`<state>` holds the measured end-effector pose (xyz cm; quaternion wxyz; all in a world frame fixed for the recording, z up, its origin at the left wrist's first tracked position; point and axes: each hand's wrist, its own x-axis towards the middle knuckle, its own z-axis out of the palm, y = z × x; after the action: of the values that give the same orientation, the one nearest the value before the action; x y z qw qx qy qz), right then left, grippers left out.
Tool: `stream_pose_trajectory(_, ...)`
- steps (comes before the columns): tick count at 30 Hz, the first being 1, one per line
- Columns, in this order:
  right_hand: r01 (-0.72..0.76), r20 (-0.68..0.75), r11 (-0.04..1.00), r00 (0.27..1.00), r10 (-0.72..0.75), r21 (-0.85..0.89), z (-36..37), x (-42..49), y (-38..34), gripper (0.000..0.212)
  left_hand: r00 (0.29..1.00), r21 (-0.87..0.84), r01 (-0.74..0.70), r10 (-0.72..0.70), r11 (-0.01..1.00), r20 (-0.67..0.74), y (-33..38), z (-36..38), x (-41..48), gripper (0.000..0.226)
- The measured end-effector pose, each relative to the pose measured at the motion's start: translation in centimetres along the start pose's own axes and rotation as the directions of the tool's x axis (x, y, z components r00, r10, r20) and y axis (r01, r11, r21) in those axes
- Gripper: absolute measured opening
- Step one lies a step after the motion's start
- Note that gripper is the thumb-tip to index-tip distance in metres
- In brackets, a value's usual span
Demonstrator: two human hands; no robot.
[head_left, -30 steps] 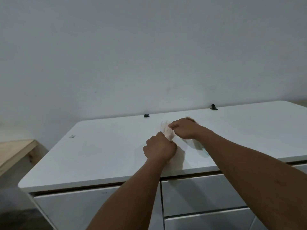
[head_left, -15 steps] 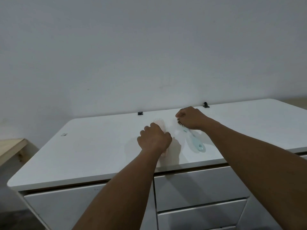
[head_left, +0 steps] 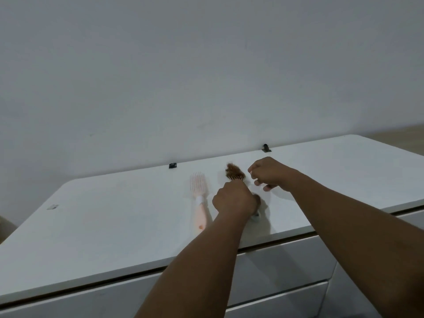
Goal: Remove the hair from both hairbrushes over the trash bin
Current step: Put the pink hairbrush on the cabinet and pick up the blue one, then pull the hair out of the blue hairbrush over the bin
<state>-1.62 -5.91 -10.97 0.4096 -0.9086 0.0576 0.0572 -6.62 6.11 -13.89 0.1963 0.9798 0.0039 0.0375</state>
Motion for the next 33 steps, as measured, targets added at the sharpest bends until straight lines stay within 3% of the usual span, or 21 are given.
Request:
stream_pose_trajectory(5,-0.007,-0.001,0.996,1.000,0.007,0.085,-0.4,0.3,0.5,0.030,0.999,-0.060,-0.022,0.019,0.998,-0.042,-0.6,-0.1,0.1,0.039)
stream_pose_trajectory(7,-0.013,-0.019,0.978,1.000,0.017,0.208,-0.7,-0.4,0.5,0.027,0.998,-0.093,-0.037,0.032,0.995,-0.047,-0.6,-0.3,-0.2,0.042)
stream_pose_trajectory(17,0.101,-0.387,0.868,0.915,0.110,0.485,-8.0,-9.0,2.3,0.026,0.946,-0.333,-0.324,0.308,0.885,-0.101,5.6,-1.8,-6.2,0.037)
stream_pose_trajectory(25,0.045,-0.471,0.770,0.813,0.341,0.636,-13.2,-19.7,11.2,0.044,0.837,-0.479,-0.478,0.547,0.736,0.005,12.2,3.1,-14.4,0.035)
stream_pose_trajectory(29,-0.030,-0.535,0.778,0.709,0.459,0.628,-13.3,-24.3,18.1,0.028,0.772,-0.493,-0.502,0.625,0.711,0.114,14.4,8.5,-18.7,0.037)
stream_pose_trajectory(33,-0.086,-0.506,0.744,0.682,0.529,0.662,-10.8,-28.2,24.9,0.010,0.720,-0.532,-0.460,0.649,0.711,0.246,14.7,14.8,-22.6,0.034)
